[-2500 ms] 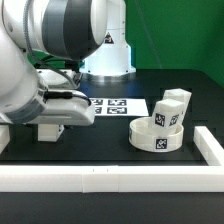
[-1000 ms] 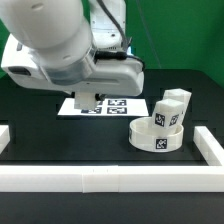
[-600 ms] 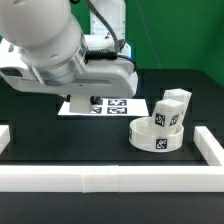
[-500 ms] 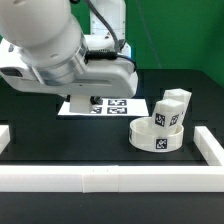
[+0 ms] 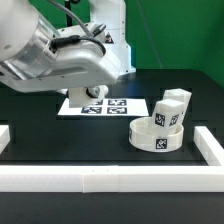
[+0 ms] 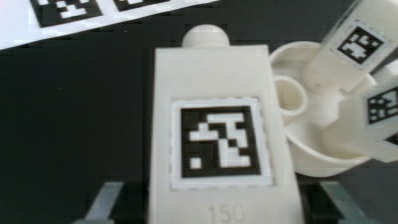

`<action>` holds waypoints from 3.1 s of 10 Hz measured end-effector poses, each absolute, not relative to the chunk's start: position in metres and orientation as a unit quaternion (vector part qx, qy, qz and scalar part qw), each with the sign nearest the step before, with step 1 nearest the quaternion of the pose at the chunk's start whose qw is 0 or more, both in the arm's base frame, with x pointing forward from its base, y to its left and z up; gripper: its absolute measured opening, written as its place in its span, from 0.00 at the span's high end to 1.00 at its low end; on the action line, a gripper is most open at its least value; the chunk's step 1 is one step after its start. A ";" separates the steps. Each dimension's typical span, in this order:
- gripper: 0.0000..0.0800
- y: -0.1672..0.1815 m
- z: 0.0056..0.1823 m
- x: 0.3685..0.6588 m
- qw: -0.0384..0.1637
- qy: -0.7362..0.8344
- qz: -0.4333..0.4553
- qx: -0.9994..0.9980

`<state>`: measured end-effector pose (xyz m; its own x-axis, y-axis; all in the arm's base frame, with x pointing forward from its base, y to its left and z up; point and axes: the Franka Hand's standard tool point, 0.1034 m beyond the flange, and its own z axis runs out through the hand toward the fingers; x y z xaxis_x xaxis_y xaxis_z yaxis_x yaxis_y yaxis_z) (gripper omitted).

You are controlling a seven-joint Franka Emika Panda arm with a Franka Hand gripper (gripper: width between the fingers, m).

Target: Assemble stool

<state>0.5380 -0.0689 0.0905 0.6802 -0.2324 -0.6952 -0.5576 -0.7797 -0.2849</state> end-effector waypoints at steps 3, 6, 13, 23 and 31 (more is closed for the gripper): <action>0.58 -0.069 0.094 0.532 0.275 0.264 0.325 -0.865; 0.58 -0.045 0.112 0.536 0.261 0.259 0.319 -0.874; 0.58 -0.029 0.122 0.553 0.130 0.295 -0.020 -0.946; 0.58 0.006 0.115 0.531 0.066 0.298 -0.138 -0.942; 0.58 0.036 0.113 0.528 0.033 0.186 -0.151 -0.970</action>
Offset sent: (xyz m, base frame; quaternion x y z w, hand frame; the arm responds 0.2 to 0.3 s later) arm -0.0100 0.0240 0.0182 -0.0455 0.0004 0.0335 0.9984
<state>0.5281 0.0357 0.1128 0.8855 -0.3703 0.2807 -0.3503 -0.9289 -0.1204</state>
